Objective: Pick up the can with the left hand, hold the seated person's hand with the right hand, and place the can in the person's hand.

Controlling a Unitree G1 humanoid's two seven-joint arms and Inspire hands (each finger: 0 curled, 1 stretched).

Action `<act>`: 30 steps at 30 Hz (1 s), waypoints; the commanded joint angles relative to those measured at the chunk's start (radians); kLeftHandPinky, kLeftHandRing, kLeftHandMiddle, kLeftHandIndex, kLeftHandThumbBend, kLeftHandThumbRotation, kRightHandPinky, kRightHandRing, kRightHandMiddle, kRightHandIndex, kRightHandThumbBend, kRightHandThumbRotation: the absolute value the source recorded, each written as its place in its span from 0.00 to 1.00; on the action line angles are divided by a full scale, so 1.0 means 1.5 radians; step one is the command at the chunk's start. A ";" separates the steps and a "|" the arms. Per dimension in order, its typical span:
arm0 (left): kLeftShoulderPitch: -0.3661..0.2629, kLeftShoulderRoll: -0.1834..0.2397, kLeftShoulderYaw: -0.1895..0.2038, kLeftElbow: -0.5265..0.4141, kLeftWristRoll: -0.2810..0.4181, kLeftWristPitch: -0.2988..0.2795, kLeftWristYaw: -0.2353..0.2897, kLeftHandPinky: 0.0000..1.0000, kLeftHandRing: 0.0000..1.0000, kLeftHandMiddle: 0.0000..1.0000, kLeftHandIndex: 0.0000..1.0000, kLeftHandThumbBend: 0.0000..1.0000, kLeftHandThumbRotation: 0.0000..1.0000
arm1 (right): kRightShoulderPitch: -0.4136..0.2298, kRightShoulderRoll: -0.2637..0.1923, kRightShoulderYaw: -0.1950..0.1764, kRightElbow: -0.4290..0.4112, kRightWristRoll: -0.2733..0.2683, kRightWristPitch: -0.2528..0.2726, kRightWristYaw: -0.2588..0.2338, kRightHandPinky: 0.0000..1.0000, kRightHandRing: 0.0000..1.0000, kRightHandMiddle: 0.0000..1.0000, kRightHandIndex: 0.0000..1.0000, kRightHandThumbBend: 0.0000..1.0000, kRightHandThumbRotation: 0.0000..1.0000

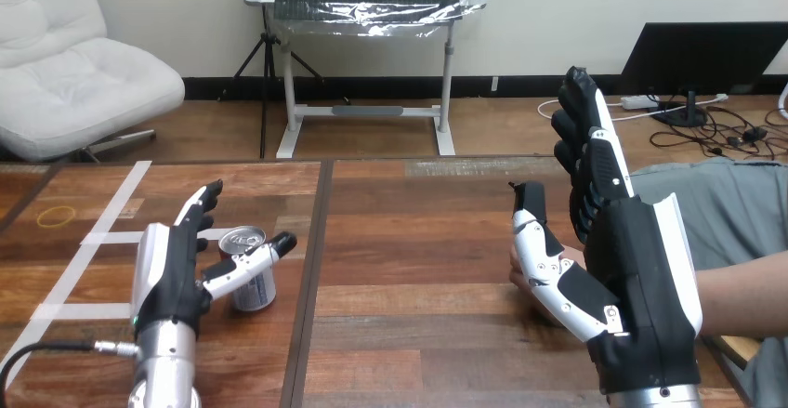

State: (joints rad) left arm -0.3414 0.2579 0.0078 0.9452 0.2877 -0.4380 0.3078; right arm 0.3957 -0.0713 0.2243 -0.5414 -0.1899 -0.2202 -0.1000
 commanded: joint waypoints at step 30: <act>-0.108 0.018 -0.032 0.064 0.031 0.028 0.018 0.82 0.88 0.92 0.90 0.94 0.49 | -0.034 0.010 -0.013 -0.036 -0.004 0.003 0.016 1.00 1.00 1.00 1.00 0.00 0.00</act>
State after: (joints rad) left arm -0.4088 0.2606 -0.0254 1.0418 0.3246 -0.4024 0.3168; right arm 0.3956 -0.0715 0.2199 -0.5426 -0.1937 -0.2098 -0.0794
